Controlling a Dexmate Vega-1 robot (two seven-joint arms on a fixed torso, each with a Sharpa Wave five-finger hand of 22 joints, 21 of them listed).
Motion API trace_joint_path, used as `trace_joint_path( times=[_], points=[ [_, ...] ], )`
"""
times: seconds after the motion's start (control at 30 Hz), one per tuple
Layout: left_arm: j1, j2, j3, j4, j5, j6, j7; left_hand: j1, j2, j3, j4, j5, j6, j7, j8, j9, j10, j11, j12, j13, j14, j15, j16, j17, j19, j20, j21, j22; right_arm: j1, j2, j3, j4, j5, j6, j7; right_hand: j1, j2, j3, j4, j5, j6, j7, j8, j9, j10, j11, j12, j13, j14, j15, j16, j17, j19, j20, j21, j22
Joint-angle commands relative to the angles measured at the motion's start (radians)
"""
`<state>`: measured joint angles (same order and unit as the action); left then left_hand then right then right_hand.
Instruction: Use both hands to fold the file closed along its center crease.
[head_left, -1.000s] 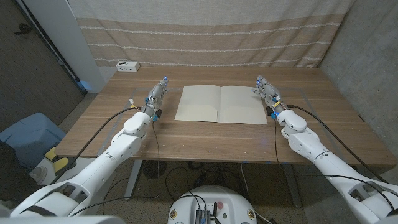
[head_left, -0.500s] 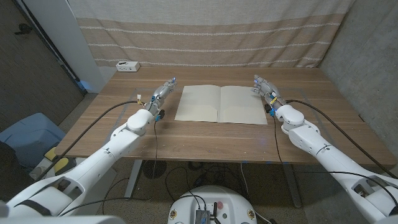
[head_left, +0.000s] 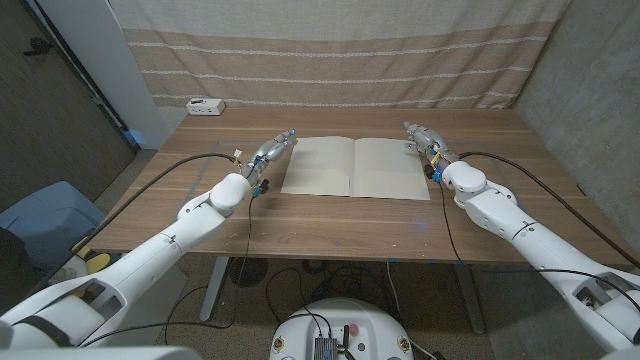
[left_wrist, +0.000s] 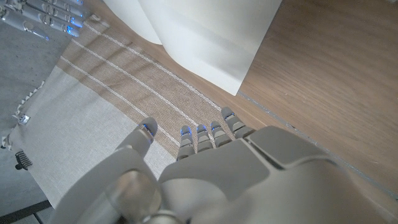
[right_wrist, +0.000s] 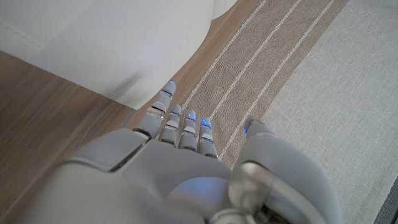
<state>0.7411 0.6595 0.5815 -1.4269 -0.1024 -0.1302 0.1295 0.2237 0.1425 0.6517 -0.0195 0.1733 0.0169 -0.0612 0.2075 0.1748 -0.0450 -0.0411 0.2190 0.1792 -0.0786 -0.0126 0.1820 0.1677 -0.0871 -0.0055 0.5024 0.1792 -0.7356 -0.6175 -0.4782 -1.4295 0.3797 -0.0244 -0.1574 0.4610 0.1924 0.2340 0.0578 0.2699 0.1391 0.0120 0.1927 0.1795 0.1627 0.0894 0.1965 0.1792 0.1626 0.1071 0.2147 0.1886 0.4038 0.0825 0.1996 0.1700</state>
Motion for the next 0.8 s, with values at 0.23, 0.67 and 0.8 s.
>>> trace_joint_path(
  times=[0.23,0.67,0.8],
  points=[
    [-0.023,0.076,0.079,-0.130,0.247,0.130,-0.026,0.017,0.006,-0.001,-0.015,-0.002,0.035,-0.007,0.001,0.004,0.020,-0.001,0.002,0.005,0.011,-0.009,0.006,0.000,0.001,0.002,-0.006,0.004,0.053,-0.049,-0.056,-0.067,-0.107,-0.199,-0.040,0.026,0.000,0.028,-0.006,-0.009,0.018,0.004,0.004,0.001,0.019,-0.004,0.004,0.004,0.015,-0.006,-0.001,0.001,0.007,0.004,0.001,0.004],
    [0.000,0.110,0.104,-0.216,0.370,0.223,-0.035,0.033,0.012,-0.009,-0.034,-0.001,0.138,0.008,0.011,0.006,0.122,-0.002,0.026,0.006,0.094,-0.014,0.020,0.001,0.024,0.024,-0.010,0.005,0.097,-0.045,-0.097,-0.063,-0.161,-0.336,-0.058,0.062,-0.003,0.064,-0.030,-0.022,0.030,0.002,0.004,0.001,0.029,-0.011,0.002,0.004,0.021,-0.019,-0.006,-0.002,0.008,-0.002,0.000,0.004],
    [0.003,0.120,0.110,-0.237,0.401,0.247,-0.042,0.035,0.010,-0.008,-0.039,-0.001,0.184,0.017,0.016,0.006,0.165,0.003,0.033,0.007,0.122,-0.022,0.018,0.000,0.035,0.038,-0.012,0.006,0.120,-0.039,-0.118,-0.059,-0.185,-0.398,-0.067,0.086,-0.011,0.081,-0.050,-0.030,0.036,0.004,0.004,0.001,0.029,-0.013,-0.001,0.004,0.017,-0.026,-0.012,-0.004,0.005,-0.009,-0.001,0.004]
  ],
)
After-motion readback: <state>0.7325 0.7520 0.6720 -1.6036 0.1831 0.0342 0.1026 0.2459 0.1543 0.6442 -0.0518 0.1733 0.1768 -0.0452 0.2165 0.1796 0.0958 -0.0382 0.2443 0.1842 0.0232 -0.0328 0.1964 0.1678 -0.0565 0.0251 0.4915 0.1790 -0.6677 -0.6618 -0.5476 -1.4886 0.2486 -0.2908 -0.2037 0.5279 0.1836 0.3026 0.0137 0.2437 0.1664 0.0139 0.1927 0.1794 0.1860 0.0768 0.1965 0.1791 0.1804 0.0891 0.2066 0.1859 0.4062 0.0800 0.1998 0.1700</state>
